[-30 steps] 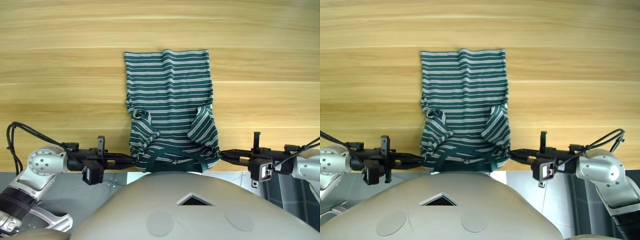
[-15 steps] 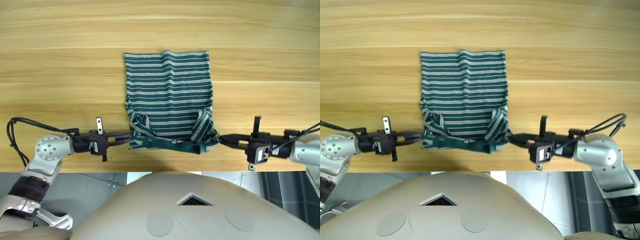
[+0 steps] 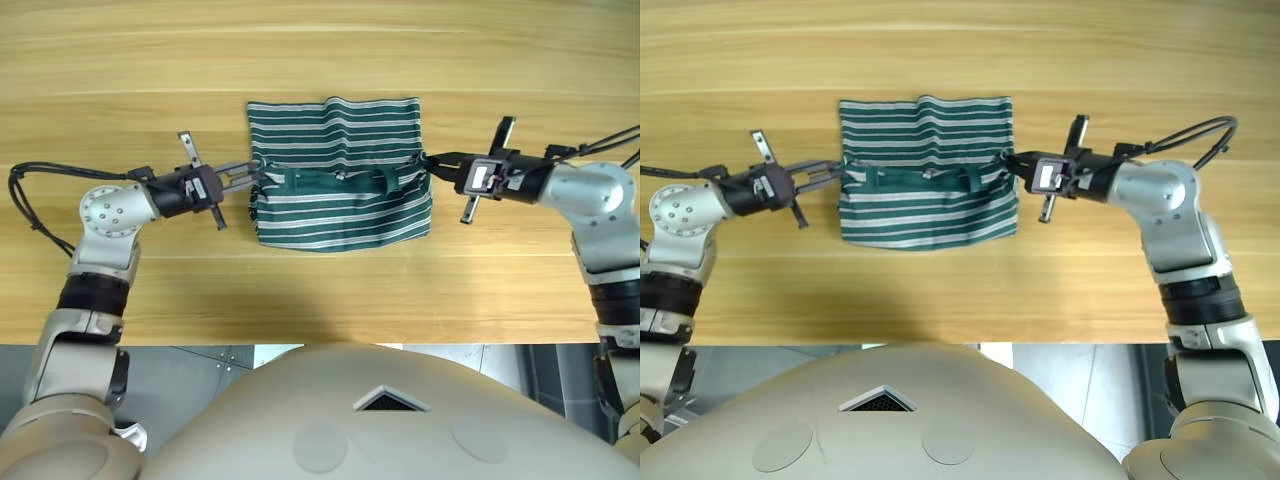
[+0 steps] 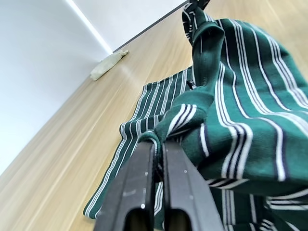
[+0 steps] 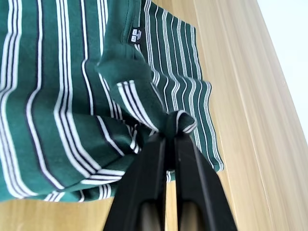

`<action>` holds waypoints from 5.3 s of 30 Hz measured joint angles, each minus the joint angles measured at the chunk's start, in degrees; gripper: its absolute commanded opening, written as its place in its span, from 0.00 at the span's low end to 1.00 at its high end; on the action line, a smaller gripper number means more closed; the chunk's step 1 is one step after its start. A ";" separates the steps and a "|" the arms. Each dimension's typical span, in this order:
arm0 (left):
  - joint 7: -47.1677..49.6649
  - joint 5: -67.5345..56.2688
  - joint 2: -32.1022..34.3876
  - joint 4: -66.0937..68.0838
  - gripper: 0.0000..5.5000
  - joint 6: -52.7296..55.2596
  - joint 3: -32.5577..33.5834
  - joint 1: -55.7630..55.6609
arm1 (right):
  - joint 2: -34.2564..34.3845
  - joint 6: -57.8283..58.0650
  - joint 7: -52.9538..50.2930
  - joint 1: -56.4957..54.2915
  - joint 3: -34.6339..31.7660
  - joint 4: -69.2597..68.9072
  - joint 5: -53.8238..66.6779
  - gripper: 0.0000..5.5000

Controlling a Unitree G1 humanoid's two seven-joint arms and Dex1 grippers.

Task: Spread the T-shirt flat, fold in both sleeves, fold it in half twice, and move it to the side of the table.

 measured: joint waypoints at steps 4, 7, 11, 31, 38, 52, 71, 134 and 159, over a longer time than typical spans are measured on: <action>2.26 2.43 -4.36 10.97 0.01 0.04 0.40 -8.53 | 4.26 -0.22 -3.22 -7.41 1.53 10.60 -3.59 0.01; 3.08 2.89 -6.58 18.12 0.01 -0.14 1.89 -14.56 | 7.08 -1.13 -5.08 -12.39 1.58 17.69 -3.88 0.01; 6.31 6.21 -9.40 28.10 0.01 -0.36 2.32 -19.63 | 10.07 -2.81 -7.12 -17.66 1.39 27.10 -4.06 0.01; 36.06 24.75 -18.13 50.75 0.13 16.52 0.34 -31.77 | 27.09 -10.45 -23.03 -34.21 5.26 71.51 -12.39 0.16; 36.52 23.03 -19.70 51.39 0.33 20.29 5.17 -33.09 | 28.54 -5.70 -27.54 -35.15 -1.04 74.04 -8.02 0.38; 43.76 10.14 -19.96 51.67 0.71 27.60 25.08 -41.35 | 32.32 -4.69 -29.20 -41.10 -22.36 75.23 8.65 0.80; 34.38 6.07 -18.58 48.97 0.97 10.76 29.45 -29.10 | 10.09 -30.93 -0.12 -2.12 3.90 34.45 3.50 0.98; 33.94 7.34 -21.22 46.79 0.97 2.39 22.85 -24.59 | 6.03 -24.51 1.68 15.53 1.98 17.37 10.13 0.98; 33.95 7.32 -21.42 46.64 0.97 1.68 21.97 -24.55 | 9.54 -13.99 -2.25 11.48 5.13 -0.70 4.97 0.98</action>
